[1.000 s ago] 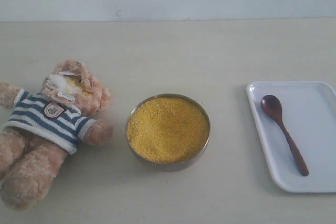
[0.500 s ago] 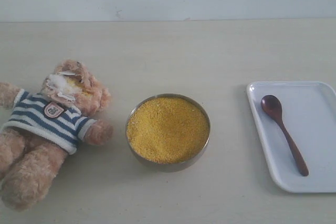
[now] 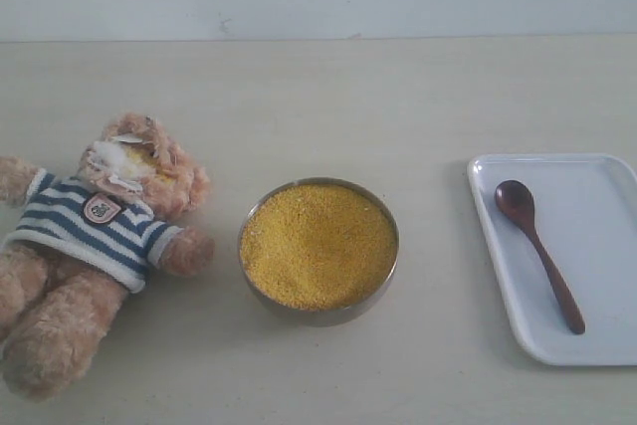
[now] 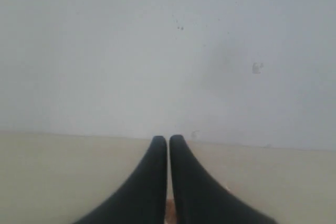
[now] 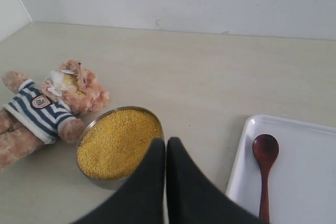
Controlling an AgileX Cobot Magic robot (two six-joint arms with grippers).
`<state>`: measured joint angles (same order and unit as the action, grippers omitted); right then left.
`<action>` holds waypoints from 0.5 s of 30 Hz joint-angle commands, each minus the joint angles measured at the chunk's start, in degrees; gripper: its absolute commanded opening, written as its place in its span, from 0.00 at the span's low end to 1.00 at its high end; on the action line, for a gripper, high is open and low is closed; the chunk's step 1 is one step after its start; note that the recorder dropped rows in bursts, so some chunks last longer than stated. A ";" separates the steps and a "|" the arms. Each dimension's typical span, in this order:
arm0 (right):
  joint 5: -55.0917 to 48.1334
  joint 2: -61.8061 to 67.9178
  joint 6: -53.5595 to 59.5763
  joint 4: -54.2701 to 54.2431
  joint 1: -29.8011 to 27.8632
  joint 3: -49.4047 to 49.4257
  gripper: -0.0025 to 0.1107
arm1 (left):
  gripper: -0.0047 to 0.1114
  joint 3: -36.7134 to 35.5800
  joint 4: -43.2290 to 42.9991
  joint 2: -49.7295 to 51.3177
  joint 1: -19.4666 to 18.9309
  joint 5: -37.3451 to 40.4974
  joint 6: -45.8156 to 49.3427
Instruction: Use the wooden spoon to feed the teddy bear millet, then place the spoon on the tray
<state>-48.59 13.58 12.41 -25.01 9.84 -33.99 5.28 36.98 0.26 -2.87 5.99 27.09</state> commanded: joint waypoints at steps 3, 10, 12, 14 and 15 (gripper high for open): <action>0.34 -0.34 -0.07 -0.31 -0.18 0.19 0.02 | 0.07 -5.28 0.09 -0.26 -0.27 -4.57 -1.42; 0.34 -0.34 -0.07 -0.31 -0.18 0.19 0.02 | 0.07 -5.28 -1.55 -0.26 -0.27 -4.57 -1.53; 0.34 -0.34 -0.07 -0.31 -0.18 0.19 0.02 | 0.07 -5.28 -2.50 -0.26 -0.65 -4.35 -1.83; 0.34 -0.34 -0.07 -0.31 -0.18 0.19 0.02 | 0.07 -5.28 -9.42 -0.26 -1.29 -3.81 -6.71; 0.34 -0.34 -0.07 -0.31 -0.18 0.19 0.02 | 0.07 -5.28 -13.42 -0.26 -1.63 -2.92 -10.09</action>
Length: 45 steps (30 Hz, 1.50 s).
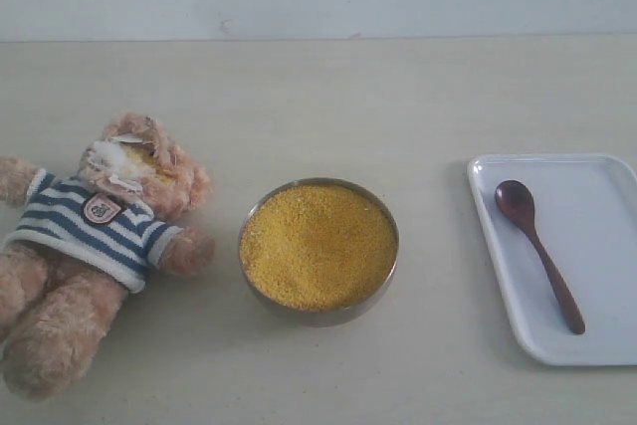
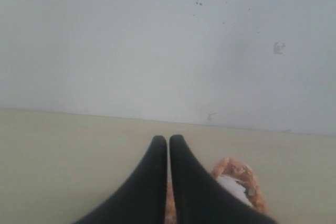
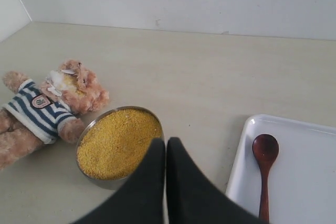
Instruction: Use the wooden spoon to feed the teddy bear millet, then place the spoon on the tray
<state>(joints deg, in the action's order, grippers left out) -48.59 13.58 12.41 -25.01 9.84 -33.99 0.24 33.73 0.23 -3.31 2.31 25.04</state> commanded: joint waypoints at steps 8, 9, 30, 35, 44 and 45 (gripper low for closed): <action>0.34 -0.34 -0.07 -0.31 -0.18 0.19 0.02 | 0.07 -0.24 -36.71 -0.23 -4.27 12.25 -36.26; 0.34 -0.34 -0.07 -0.31 -0.18 0.19 0.02 | 0.07 -0.24 -36.96 -0.23 -4.27 13.24 -36.01; 0.22 -0.34 -0.07 -0.31 -0.18 0.19 0.02 | 0.07 -0.24 -35.52 -0.23 -4.27 14.10 -26.18; 0.22 -0.34 -0.07 -0.31 -0.18 0.19 0.02 | 0.07 -0.24 -34.57 -0.23 -4.27 14.10 -24.13; 0.22 -0.34 -0.07 -0.31 -0.18 0.19 0.02 | 0.07 -0.24 -33.73 -0.23 -4.27 13.70 -25.74; 0.22 -0.34 -0.07 -0.31 -0.18 0.19 0.02 | 0.07 -0.24 -32.86 -0.23 -4.27 13.42 -25.63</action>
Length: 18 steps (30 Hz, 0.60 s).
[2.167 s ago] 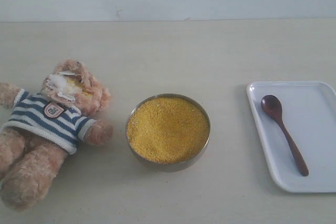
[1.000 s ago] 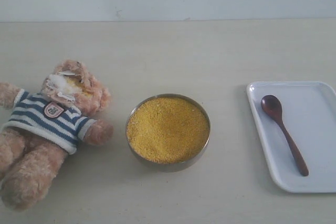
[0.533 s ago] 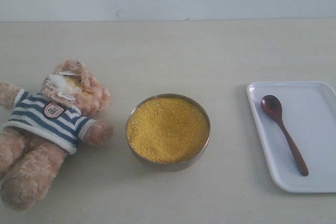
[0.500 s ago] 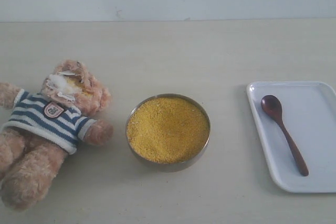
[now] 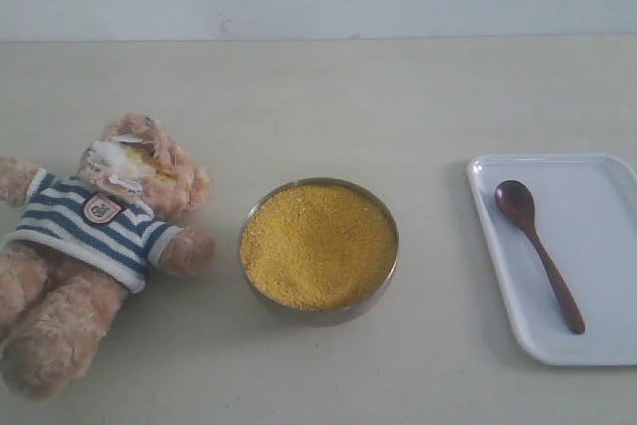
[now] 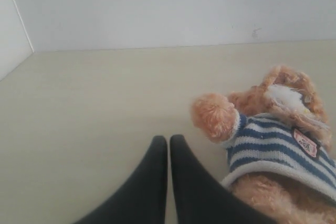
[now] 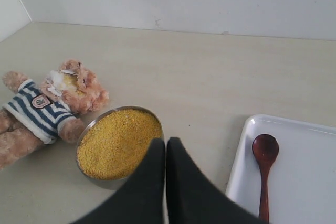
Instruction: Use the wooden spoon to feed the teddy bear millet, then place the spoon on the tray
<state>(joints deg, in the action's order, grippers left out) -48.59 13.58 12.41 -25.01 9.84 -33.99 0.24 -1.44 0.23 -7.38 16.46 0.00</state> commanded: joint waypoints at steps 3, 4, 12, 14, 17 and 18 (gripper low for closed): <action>0.22 -0.34 -0.07 -0.31 -0.18 0.19 0.02 | 0.07 -0.24 2.29 -0.23 -0.20 -0.77 -0.59; 0.22 -0.34 -0.07 -0.31 -0.18 0.19 0.02 | 0.07 -0.24 2.29 -0.23 -0.20 -1.08 -0.59; 0.22 -0.34 -0.07 -0.31 -0.18 0.19 0.02 | 0.07 -0.24 2.29 -0.23 -0.20 -1.64 -0.45; 0.22 -0.34 -0.07 -0.31 -0.18 0.19 0.02 | 0.07 -0.24 2.29 -0.23 -0.20 -1.64 -0.45; 0.39 -0.34 -0.07 -0.31 -0.18 0.19 0.02 | 0.07 -0.24 2.29 -0.23 -0.20 -1.87 -0.45; 1.35 -0.34 -0.07 0.05 -0.18 0.19 0.02 | 0.07 -0.24 2.29 -0.23 -0.20 -1.87 -0.45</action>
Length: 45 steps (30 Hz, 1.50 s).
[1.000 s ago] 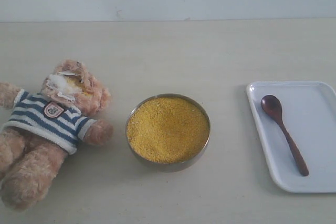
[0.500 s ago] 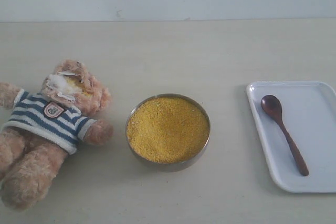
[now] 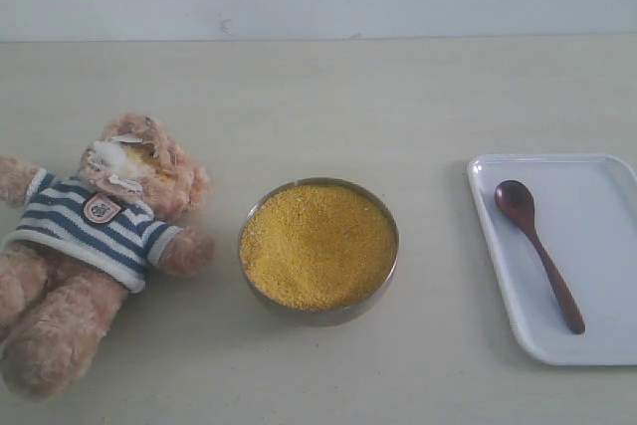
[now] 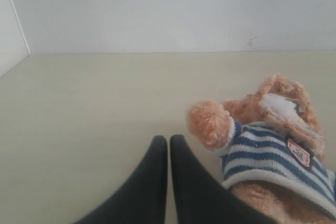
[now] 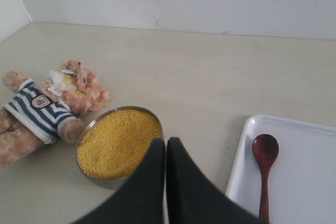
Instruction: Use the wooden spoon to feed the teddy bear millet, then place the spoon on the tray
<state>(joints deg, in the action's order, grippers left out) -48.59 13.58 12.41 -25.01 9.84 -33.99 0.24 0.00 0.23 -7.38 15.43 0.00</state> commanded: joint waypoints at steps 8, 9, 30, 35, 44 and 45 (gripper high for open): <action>33.36 -12.38 -1.70 8.72 3.73 20.97 0.02 | 0.07 -0.24 0.85 -0.23 -0.20 -0.83 -0.45; 35.23 -13.58 -3.06 8.72 4.03 24.52 0.02 | 0.07 -0.24 0.85 -0.23 -0.20 -0.83 -0.45; 29.63 -13.58 -6.41 16.85 3.80 33.99 0.02 | 0.07 -0.24 0.60 -0.23 -0.20 -0.82 -0.45; 29.41 -13.58 -9.35 21.83 3.80 33.99 0.02 | 0.07 -0.24 0.60 -0.23 -0.20 -0.82 -0.45; 29.15 -13.58 -11.47 24.06 3.80 33.99 0.02 | 0.07 -0.24 0.60 -0.23 -0.20 -0.82 -0.45; 29.15 -13.58 -11.47 24.06 3.80 33.99 0.02 | 0.07 -0.24 0.60 -0.23 -0.20 -0.82 -0.45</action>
<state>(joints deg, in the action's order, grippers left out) -19.38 0.24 1.11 -1.60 13.73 0.07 0.24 0.00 0.23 -7.38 15.07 0.00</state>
